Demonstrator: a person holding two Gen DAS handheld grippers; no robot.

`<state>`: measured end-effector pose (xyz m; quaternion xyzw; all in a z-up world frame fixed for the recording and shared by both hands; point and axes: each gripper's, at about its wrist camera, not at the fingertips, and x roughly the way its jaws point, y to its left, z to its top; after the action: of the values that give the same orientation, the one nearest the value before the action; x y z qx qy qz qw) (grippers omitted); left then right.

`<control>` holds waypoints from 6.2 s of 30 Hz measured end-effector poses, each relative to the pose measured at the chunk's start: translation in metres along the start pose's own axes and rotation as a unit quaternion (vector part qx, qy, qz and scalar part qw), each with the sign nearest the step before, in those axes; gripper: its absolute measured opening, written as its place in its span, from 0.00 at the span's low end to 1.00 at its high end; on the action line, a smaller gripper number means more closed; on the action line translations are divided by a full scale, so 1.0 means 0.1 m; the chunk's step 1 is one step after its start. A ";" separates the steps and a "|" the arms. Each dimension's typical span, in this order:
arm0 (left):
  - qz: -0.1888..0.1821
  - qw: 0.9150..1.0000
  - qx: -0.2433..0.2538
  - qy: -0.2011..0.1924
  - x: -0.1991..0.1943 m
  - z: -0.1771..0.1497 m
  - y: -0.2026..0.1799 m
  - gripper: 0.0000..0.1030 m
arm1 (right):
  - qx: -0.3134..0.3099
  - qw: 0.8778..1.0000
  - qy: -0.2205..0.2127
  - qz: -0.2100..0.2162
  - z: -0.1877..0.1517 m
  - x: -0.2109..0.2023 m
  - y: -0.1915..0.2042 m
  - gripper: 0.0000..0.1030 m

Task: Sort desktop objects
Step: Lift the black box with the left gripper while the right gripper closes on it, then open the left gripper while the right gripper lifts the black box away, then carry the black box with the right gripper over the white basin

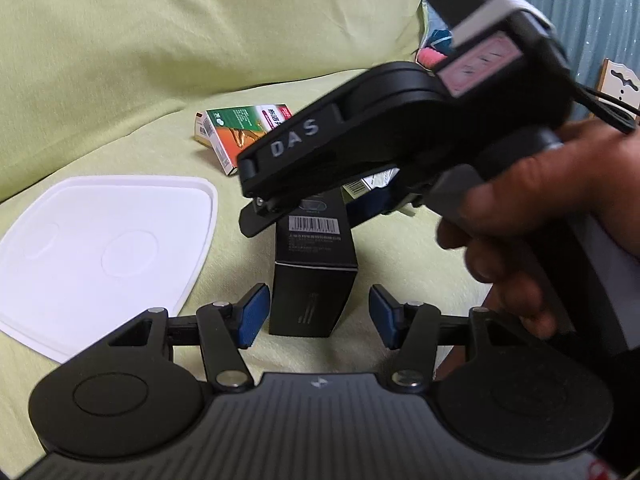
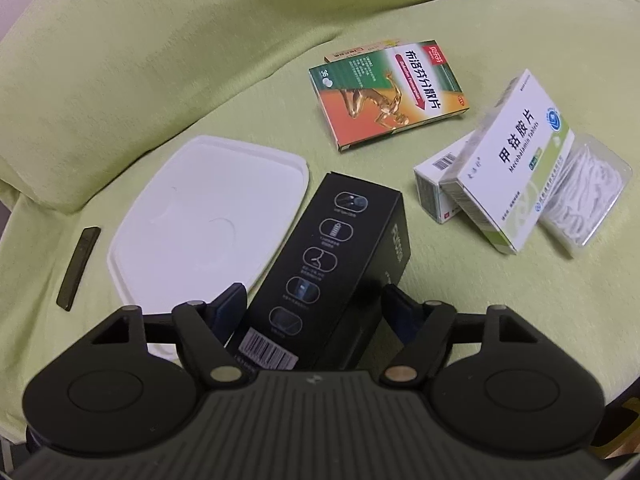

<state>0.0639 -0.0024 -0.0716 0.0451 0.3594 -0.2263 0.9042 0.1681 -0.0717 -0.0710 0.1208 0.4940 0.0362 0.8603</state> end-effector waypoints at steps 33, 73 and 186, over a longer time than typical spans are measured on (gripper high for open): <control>-0.014 0.999 0.037 0.028 0.20 0.02 -0.06 0.57 | -0.050 0.998 0.039 -0.018 -0.02 -0.08 -0.17 0.38; -0.119 0.964 0.236 -0.006 0.32 0.32 -0.71 0.61 | -0.033 0.996 -0.050 0.061 -0.37 -1.27 -0.48 0.38; -0.397 0.748 0.525 0.085 1.45 0.09 -4.18 0.62 | 0.310 0.908 -0.230 -0.163 -2.13 -2.67 -3.23 0.38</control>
<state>-0.0221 -0.4323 -0.1278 0.3851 0.2446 -0.7129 0.5325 -0.1696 -0.3963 -0.0276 0.3043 0.2820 -0.2886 0.8629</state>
